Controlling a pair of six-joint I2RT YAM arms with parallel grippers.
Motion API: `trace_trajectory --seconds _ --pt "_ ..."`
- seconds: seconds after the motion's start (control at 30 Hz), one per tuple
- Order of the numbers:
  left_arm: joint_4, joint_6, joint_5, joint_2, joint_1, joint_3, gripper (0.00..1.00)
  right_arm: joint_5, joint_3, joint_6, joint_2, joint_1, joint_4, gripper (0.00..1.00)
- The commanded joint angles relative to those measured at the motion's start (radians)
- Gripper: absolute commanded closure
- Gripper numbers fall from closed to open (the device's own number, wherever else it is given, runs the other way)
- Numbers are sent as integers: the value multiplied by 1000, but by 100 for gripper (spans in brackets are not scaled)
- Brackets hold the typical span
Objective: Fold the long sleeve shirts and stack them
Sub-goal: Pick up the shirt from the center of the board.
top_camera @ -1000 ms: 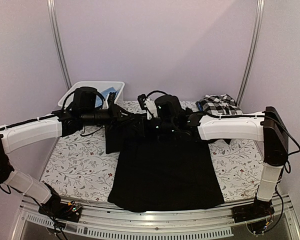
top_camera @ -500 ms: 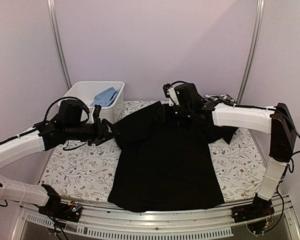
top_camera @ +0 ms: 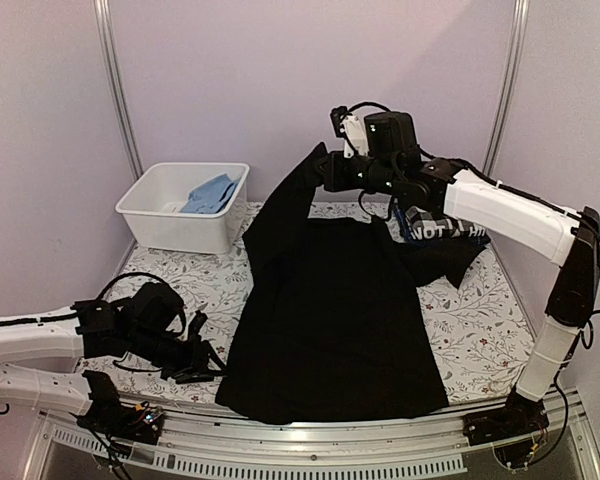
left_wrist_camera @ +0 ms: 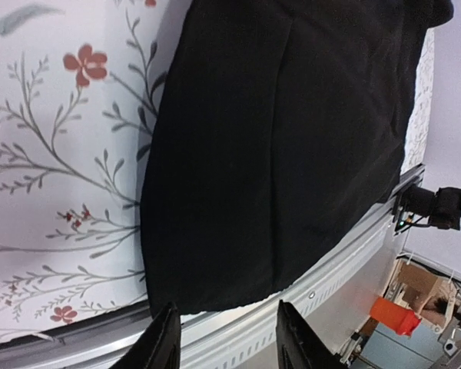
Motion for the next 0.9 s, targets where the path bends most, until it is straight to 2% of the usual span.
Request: trace_trajectory --seconds 0.0,0.2,0.47,0.7,0.87 --pt "-46 -102 -32 -4 -96 -44 57 13 68 -54 -2 2 -29 100" --pt "-54 -165 -87 22 -180 -65 58 7 83 -57 -5 2 -32 100" --pt "28 -174 -120 100 -218 -97 60 -10 129 -71 10 2 -30 100" --pt "89 -177 -201 86 -218 -102 71 -40 163 -82 24 3 -32 100" --pt "115 -162 -179 113 -218 -94 81 -48 190 -98 26 2 -32 100"
